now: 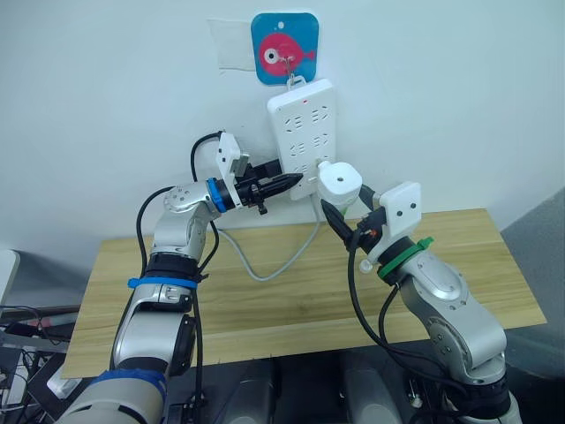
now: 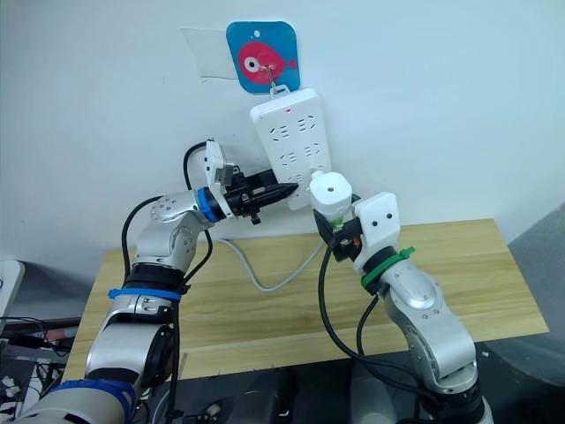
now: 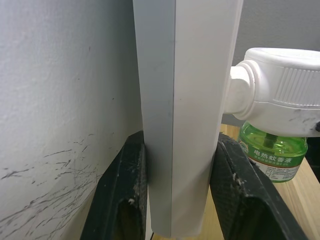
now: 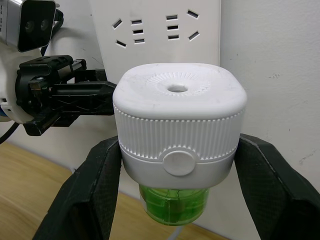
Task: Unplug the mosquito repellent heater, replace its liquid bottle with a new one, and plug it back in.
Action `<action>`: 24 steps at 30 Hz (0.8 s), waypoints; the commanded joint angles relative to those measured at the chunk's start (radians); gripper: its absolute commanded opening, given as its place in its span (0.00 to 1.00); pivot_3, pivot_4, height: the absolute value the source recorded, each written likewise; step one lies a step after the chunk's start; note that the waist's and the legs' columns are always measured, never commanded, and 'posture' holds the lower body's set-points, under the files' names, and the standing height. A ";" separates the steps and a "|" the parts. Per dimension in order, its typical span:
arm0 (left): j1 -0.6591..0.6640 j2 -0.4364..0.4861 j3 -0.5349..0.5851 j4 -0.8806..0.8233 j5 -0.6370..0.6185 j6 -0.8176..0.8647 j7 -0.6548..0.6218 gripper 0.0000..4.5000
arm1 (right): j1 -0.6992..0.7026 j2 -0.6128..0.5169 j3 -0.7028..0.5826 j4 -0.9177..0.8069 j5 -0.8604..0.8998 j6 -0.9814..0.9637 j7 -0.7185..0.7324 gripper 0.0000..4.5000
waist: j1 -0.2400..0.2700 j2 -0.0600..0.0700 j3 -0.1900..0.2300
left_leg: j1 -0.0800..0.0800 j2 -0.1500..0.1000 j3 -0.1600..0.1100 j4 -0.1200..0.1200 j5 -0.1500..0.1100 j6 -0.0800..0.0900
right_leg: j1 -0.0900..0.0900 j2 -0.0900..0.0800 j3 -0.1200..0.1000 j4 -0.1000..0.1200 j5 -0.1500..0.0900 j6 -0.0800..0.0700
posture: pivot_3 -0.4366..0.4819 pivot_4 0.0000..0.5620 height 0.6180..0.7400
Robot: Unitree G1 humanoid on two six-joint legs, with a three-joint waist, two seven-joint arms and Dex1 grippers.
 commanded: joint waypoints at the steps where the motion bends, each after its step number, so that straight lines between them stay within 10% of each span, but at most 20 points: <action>1: -0.013 0.003 -0.004 -0.042 -0.004 -0.005 -0.011 0.29 | -0.005 0.008 -0.006 -0.041 -0.003 -0.010 -0.004 0.66 | 0.000 0.000 0.000 | 0.000 0.000 0.000 0.000 0.000 0.000 | 0.000 0.000 0.000 0.000 0.000 0.000 | 0.31 0.41 1.00; 24: -0.006 0.003 -0.005 -0.051 -0.004 -0.007 -0.013 0.29 | -0.016 0.007 -0.011 -0.052 -0.010 -0.003 0.000 0.66 | 0.000 0.000 0.000 | 0.000 0.000 0.000 0.000 0.000 0.000 | 0.000 0.000 0.000 0.000 0.000 0.000 | 0.31 0.39 1.00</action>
